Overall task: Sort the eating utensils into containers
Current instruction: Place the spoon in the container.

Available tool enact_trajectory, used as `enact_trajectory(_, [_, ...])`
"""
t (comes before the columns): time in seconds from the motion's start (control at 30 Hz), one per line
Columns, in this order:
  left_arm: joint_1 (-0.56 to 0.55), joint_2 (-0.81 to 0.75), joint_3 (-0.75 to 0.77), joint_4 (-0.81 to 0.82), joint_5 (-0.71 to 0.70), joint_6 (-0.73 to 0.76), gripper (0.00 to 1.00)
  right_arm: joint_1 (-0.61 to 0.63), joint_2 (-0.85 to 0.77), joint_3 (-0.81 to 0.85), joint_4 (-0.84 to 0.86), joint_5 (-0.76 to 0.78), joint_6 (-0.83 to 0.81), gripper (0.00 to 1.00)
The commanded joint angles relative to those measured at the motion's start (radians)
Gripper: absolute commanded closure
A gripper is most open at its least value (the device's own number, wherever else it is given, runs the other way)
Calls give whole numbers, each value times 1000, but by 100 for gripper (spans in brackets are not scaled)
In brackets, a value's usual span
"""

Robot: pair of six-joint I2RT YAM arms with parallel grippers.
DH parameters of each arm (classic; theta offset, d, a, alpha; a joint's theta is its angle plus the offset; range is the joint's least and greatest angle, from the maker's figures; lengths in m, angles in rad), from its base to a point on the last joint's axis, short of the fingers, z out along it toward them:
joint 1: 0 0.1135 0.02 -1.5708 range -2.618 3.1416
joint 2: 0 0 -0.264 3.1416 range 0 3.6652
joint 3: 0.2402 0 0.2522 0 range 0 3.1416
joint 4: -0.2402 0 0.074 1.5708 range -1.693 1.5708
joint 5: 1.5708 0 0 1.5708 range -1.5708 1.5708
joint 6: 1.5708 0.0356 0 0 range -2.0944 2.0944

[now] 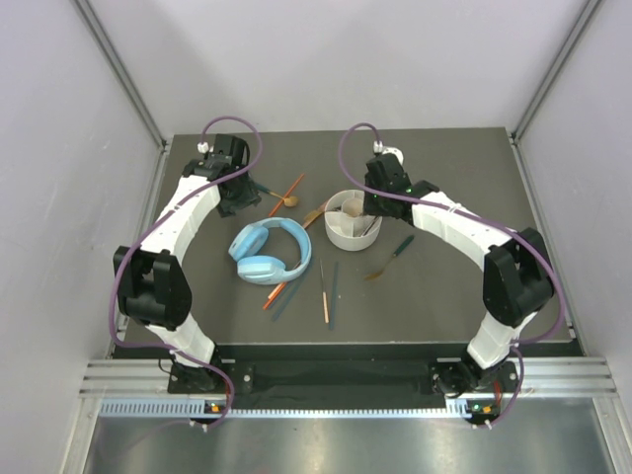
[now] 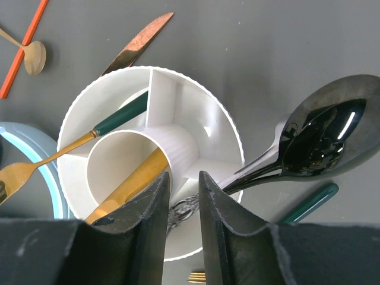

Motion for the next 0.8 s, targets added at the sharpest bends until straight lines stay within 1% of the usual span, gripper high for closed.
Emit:
enact_trajectory(0.0, [-3, -28, 13, 14, -3, 6, 38, 12, -51, -3, -17, 2, -7, 73])
enact_trajectory(0.27, [-3, -20, 14, 17, 6, 3, 38, 12, -90, -23, -2, -9, -21, 72])
enact_trajectory(0.47, [-3, -23, 10, 17, 8, 2, 38, 12, -70, 41, -13, -18, -56, 72])
enact_trajectory(0.77, [-3, -22, 14, 22, 14, 2, 38, -25, 18, 227, -37, -23, -119, 70])
